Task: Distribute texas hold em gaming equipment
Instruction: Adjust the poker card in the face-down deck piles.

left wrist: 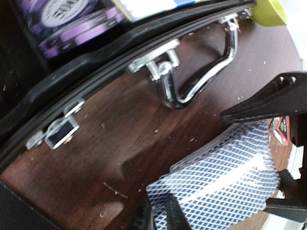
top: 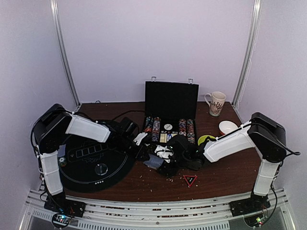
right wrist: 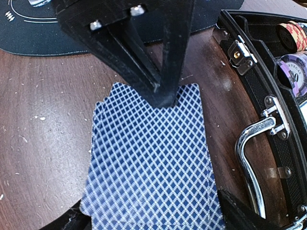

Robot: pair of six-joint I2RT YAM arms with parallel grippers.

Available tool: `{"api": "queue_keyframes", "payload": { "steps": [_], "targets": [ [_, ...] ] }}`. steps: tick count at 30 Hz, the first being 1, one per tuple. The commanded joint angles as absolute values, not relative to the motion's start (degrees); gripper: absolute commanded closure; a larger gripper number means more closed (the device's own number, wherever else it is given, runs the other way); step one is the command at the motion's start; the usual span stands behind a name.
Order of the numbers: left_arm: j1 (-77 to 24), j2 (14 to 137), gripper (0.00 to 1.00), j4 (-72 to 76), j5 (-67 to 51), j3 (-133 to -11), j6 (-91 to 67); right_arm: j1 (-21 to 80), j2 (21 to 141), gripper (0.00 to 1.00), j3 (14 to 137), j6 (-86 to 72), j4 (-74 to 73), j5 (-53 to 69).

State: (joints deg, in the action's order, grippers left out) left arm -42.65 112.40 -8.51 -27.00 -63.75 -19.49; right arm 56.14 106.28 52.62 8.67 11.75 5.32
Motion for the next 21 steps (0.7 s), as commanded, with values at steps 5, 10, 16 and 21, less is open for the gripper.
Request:
{"api": "queue_keyframes", "payload": {
  "steps": [5,10,16,21],
  "targets": [
    [-41.7,110.3,0.92,-11.7,-25.8,-64.0,-18.1,56.3,106.4,0.17,51.4,9.7,6.1,2.4],
    [-41.6,109.3,0.87,-12.1,-27.1,-64.3,-18.0,56.3,106.3,0.17,51.5,9.7,5.7,2.1],
    [-40.5,108.6,0.71,-11.9,-27.6,-63.9,-17.5,56.3,106.3,0.17,51.7,9.8,5.5,2.2],
    [-39.2,111.9,0.6,-12.5,-31.1,-66.1,-18.4,56.3,106.3,0.17,51.7,9.8,5.5,2.3]
  ]
}}
